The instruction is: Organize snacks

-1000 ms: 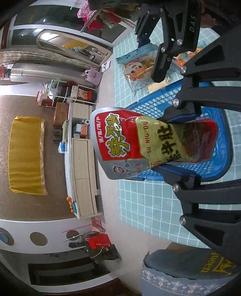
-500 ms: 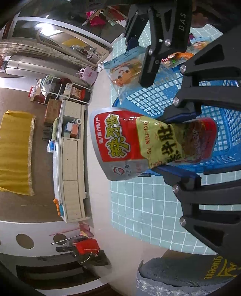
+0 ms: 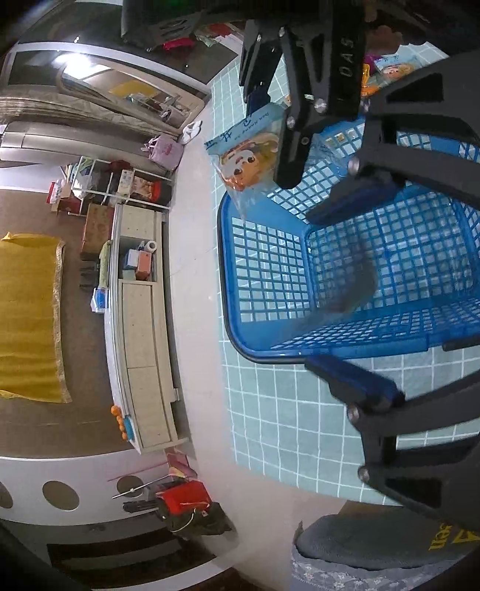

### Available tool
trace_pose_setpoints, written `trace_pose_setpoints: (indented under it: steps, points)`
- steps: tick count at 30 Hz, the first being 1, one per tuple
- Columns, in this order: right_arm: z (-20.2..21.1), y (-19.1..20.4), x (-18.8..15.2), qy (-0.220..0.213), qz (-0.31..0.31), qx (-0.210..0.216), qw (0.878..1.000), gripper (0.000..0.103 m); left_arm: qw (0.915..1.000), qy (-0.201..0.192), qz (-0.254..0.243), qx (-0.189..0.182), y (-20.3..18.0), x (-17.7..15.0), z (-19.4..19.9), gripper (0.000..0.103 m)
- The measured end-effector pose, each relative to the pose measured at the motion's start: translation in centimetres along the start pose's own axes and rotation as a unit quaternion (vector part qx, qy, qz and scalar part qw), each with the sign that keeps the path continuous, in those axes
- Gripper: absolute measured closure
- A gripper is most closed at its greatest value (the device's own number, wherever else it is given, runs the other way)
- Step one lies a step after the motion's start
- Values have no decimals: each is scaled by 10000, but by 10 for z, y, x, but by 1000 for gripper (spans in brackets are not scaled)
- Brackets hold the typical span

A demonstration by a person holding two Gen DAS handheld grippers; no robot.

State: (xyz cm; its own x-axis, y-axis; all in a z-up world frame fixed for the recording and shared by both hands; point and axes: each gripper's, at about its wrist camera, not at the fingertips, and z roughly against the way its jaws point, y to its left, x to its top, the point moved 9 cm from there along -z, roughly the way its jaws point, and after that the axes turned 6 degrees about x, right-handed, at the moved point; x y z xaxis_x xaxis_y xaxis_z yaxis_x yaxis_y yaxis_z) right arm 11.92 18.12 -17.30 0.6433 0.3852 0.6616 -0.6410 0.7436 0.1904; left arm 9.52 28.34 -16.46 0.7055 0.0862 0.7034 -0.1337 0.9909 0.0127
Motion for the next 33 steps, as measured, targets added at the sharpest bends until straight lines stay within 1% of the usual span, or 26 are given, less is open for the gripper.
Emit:
trace_pose_setpoints:
  steps: [2,4,6,9,12,15,18,20,23,26,29,33]
  points:
    - [1,0,-1,-28,-70,63,10000,29,10000,-38,76,23,4,-1,2,28]
    - [4,2,0,-89,-58,87,9999,17,9997,-110,191,68,10,-3,7,27]
    - [11,3,3,-217,0,-16,9998,15,9992,-224,321,121,14,-4,13,27]
    - [25,5,5,-414,80,-95,9991,9,9977,-434,487,170,16,-6,27,27]
    - [42,8,5,-613,104,-134,9980,9,9962,-675,512,203,11,-9,43,27]
    - [59,12,2,-802,126,-175,9965,9,9948,-888,452,215,2,-12,62,24]
    - [75,17,-4,-952,211,-290,9948,9,9936,-1030,436,182,-5,-17,79,23]
    - [86,19,-9,-1040,254,-358,9936,9,9932,-1061,448,147,-12,-20,90,23]
    - [97,18,-16,-1057,304,-529,9925,9,9925,-1133,454,98,-21,-27,103,23]
    - [114,14,-30,-1157,257,-664,9907,9,9919,-1186,427,134,-29,-32,113,23]
    - [126,8,-45,-1146,82,-633,9914,9,9919,-1219,351,69,-41,-36,124,23]
    - [140,-1,-65,-1143,-95,-615,9915,9,9927,-1171,277,78,-57,-44,132,23]
